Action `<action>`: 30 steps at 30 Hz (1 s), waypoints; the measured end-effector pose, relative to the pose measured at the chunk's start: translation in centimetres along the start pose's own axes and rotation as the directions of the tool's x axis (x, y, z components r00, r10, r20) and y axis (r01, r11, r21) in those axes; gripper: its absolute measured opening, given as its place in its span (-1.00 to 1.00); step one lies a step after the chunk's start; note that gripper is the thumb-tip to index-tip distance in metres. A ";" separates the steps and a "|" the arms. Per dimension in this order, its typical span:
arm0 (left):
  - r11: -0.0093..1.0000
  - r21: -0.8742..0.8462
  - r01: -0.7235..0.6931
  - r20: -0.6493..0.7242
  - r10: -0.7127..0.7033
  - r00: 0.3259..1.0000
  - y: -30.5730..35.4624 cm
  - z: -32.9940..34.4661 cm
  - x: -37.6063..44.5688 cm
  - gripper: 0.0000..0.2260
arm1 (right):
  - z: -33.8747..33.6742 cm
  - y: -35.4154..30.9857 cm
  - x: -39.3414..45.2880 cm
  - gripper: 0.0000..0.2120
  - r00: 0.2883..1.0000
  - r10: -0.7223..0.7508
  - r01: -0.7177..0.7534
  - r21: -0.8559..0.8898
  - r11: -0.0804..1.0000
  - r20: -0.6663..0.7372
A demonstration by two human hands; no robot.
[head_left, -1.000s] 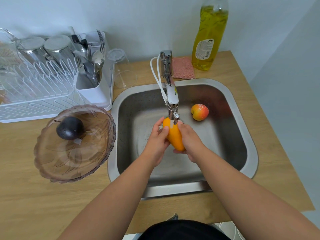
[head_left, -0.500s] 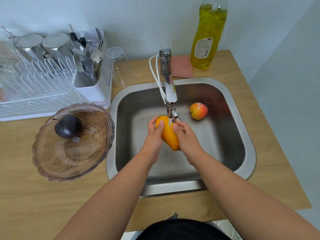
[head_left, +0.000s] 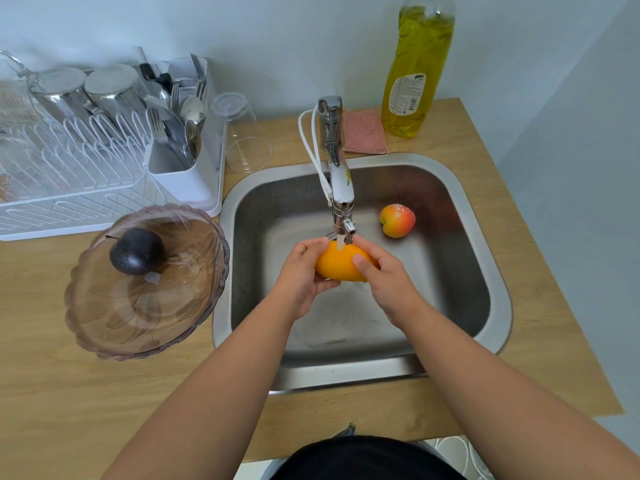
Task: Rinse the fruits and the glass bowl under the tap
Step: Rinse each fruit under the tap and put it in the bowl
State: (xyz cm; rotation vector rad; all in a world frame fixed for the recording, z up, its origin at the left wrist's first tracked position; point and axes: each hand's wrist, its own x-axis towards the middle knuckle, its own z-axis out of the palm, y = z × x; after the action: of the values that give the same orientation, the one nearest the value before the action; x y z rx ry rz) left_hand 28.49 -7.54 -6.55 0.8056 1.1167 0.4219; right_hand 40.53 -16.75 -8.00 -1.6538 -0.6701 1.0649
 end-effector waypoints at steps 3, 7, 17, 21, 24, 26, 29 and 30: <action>0.998 -0.063 -0.013 0.009 0.014 1.000 -0.1 -0.3 -0.1 -0.86 | 0.3 -0.5 0.3 -0.57 0.991 0.092 -0.063 0.260 0.963 -0.100; 0.990 -0.098 -0.102 0.067 0.109 0.992 -0.8 -0.2 -0.8 -0.86 | 0.6 -1.7 0.6 -0.68 0.935 0.355 -0.304 0.482 0.822 -0.015; 0.989 0.143 -0.042 0.159 0.019 0.987 -0.2 0.0 -1.0 -0.85 | 0.7 -1.1 0.6 -0.76 0.953 0.233 -0.130 0.435 0.891 -0.193; 0.996 0.080 -0.034 -0.003 0.034 0.999 -0.8 0.4 -0.2 -0.83 | 0.7 -0.9 0.5 -0.80 0.972 0.148 -0.043 0.478 0.877 -0.183; 0.998 -0.053 -0.027 -0.099 0.021 0.995 -0.8 0.8 0.4 -0.64 | 1.4 -0.2 0.1 -0.73 0.995 0.058 -0.009 0.474 0.880 -0.087; 0.996 -0.072 -0.045 -0.098 0.038 0.994 -0.9 0.9 0.5 -0.54 | 1.7 0.2 0.1 -0.68 0.998 0.050 -0.032 0.433 0.901 -0.031; 0.995 -0.045 -0.091 -0.019 0.090 0.996 -1.4 0.5 0.4 -0.43 | 1.4 0.1 0.7 -0.71 0.988 0.147 -0.114 0.454 0.884 -0.039; 0.992 -0.002 -0.123 0.018 0.123 0.992 -1.6 0.3 0.3 -0.41 | 1.2 -0.1 0.9 -0.76 0.977 0.204 -0.158 0.445 0.882 -0.058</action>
State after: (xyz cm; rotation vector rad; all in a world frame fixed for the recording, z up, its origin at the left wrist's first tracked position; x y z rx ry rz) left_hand 28.78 -8.52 -7.88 0.8788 1.0537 0.5166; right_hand 39.92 -15.40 -8.30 -1.3792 -0.1831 1.1553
